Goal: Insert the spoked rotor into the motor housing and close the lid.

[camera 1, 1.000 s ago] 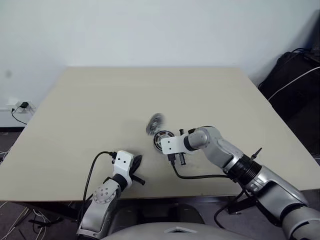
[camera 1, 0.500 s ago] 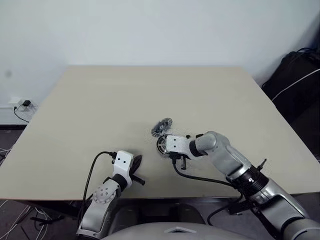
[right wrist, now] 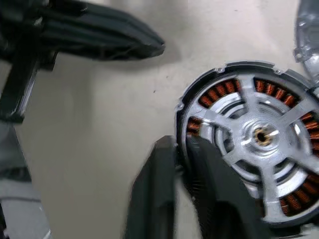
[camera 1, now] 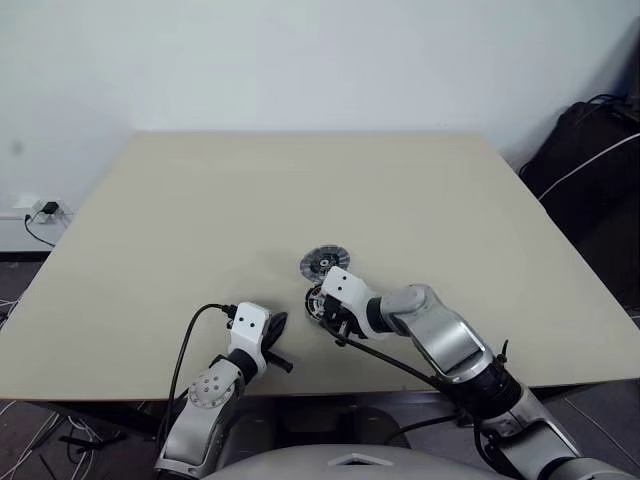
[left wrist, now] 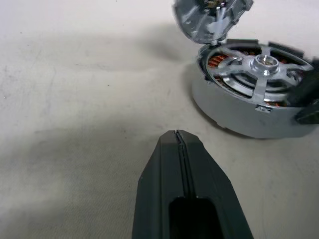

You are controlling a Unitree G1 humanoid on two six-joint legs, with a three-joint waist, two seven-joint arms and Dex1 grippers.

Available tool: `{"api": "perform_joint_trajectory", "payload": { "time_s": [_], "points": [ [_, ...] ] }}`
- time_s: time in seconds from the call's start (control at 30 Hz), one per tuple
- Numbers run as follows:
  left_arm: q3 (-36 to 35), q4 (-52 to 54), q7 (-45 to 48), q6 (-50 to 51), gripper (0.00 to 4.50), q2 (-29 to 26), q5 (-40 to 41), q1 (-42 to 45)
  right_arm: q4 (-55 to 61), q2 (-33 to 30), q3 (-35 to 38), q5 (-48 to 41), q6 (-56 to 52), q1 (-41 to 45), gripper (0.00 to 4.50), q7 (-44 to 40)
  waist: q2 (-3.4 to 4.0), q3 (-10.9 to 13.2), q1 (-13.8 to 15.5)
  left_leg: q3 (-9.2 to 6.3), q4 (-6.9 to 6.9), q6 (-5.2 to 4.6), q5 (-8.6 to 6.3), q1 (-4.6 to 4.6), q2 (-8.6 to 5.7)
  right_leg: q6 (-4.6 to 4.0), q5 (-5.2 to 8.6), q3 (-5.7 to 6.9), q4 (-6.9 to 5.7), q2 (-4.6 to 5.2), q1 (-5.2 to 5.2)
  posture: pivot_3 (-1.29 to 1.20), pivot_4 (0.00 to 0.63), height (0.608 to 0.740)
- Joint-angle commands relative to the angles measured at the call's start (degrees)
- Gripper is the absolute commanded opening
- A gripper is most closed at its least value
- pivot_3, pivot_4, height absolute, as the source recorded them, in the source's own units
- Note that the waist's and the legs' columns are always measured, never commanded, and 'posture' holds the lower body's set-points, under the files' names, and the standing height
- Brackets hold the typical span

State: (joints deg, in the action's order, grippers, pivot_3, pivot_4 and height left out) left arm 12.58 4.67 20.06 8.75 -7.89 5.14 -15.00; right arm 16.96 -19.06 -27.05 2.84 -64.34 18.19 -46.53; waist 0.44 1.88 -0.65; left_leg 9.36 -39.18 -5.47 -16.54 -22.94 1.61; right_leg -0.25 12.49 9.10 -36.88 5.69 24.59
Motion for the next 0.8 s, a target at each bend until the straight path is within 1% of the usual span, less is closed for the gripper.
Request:
{"api": "perform_joint_trajectory", "payload": {
  "time_s": [0.03,0.13,0.27,0.37,0.43,0.5,0.57,0.8],
  "points": [
    [0.21,2.54,0.02,0.24,0.00,0.15,0.20,0.56,3.98,0.91,2.04,-2.94,-2.22,2.20,1.86,1.75,0.04,0.03,0.01,0.00,0.00,0.00,0.00,0.00,0.00,0.00,0.00,0.00,0.00,-0.01,0.00,0.00,0.000,0.740],
    [-0.05,3.08,-0.14,0.57,0.00,0.01,0.26,0.22,7.57,-4.53,-0.24,-4.75,1.87,4.84,1.86,-1.91,0.14,0.10,0.08,0.01,0.01,0.10,0.06,-0.02,-0.02,-0.01,0.00,0.01,0.06,0.00,0.00,0.00,0.000,0.740],
    [-0.17,3.44,-0.25,0.90,0.00,0.02,0.24,0.16,10.34,-12.39,-4.54,-5.33,7.34,7.29,1.86,-5.84,0.11,0.13,0.04,0.02,0.01,-0.06,-0.04,-0.03,-0.05,0.02,0.01,0.02,0.19,0.02,-0.03,0.00,0.000,0.740],
    [-0.26,3.59,-0.38,1.08,0.00,0.10,0.24,0.25,10.76,-19.94,-10.25,-1.27,18.92,8.50,1.86,-10.02,0.08,0.18,0.07,0.02,0.02,-0.10,-0.06,-0.04,-0.05,0.04,0.04,0.07,0.20,0.02,-0.03,0.00,0.000,0.740],
    [-0.29,3.65,-0.46,1.14,0.00,0.17,0.23,0.33,9.50,-22.37,-12.42,1.33,25.55,9.17,1.86,-10.91,0.03,0.22,0.07,0.02,0.02,-0.11,-0.06,-0.04,-0.05,0.08,0.07,0.08,0.21,0.02,-0.03,0.00,0.000,0.740],
    [-0.31,3.75,-0.57,1.18,0.00,0.30,0.25,0.35,6.60,-24.38,-14.67,5.58,34.55,10.12,1.86,-11.31,-0.01,0.25,-0.02,0.02,0.01,-0.10,-0.06,-0.03,-0.05,0.09,0.08,0.08,0.19,0.01,-0.03,0.00,0.000,0.740],
    [-0.27,3.84,-0.68,1.21,0.00,0.38,0.24,0.32,3.76,-25.55,-16.18,8.87,40.66,10.90,1.86,-12.28,-0.06,0.28,0.01,0.03,-0.01,-0.10,-0.06,-0.02,-0.04,0.11,0.08,0.07,0.17,0.00,-0.05,0.00,0.000,0.740],
    [-0.12,3.99,-1.10,1.10,0.00,0.64,0.42,-0.04,-2.37,-24.46,-15.32,12.38,47.33,11.24,1.86,-15.17,-0.12,0.31,0.18,0.02,-0.06,-0.04,-0.02,-0.02,-0.04,0.12,0.06,0.06,0.14,0.01,-0.07,0.00,0.000,0.740]
  ]
}}
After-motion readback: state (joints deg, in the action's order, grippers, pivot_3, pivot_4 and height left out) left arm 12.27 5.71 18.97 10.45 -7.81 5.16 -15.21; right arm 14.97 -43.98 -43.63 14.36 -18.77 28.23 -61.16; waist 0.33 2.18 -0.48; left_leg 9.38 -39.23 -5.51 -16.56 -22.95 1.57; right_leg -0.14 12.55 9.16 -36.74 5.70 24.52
